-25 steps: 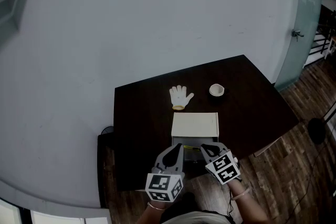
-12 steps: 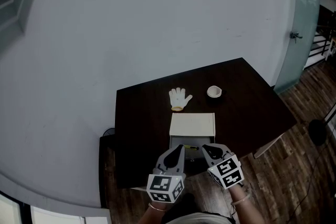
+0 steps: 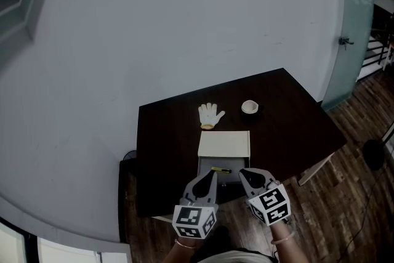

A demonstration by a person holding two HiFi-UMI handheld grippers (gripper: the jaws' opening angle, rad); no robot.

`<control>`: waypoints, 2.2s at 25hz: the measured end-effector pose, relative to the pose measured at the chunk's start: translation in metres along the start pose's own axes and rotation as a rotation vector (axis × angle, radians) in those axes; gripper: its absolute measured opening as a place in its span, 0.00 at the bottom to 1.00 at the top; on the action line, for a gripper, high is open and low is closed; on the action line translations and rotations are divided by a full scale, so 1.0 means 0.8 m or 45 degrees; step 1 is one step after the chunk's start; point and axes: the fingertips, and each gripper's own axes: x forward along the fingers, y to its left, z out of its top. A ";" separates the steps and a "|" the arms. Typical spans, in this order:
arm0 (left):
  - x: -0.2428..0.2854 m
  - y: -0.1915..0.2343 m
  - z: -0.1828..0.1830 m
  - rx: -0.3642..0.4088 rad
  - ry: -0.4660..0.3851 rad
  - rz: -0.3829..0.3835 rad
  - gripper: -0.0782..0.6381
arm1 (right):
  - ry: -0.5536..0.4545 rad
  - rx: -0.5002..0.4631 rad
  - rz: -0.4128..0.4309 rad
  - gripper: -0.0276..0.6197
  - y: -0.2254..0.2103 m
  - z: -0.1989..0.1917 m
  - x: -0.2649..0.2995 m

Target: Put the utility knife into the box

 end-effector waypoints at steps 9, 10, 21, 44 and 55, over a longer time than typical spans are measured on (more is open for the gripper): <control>-0.017 -0.018 0.004 0.003 -0.006 -0.001 0.13 | -0.065 -0.016 -0.026 0.05 0.006 0.015 -0.034; -0.018 -0.019 0.006 0.004 -0.009 0.001 0.13 | -0.069 -0.018 -0.028 0.05 0.006 0.016 -0.037; -0.027 -0.027 0.014 0.008 -0.012 -0.004 0.13 | -0.116 -0.023 -0.045 0.05 0.014 0.031 -0.060; -0.019 -0.016 0.018 -0.008 -0.004 -0.069 0.13 | -0.116 -0.043 -0.103 0.05 0.019 0.050 -0.054; -0.015 -0.001 0.015 -0.037 -0.006 -0.070 0.13 | -0.131 -0.034 -0.127 0.05 0.015 0.051 -0.039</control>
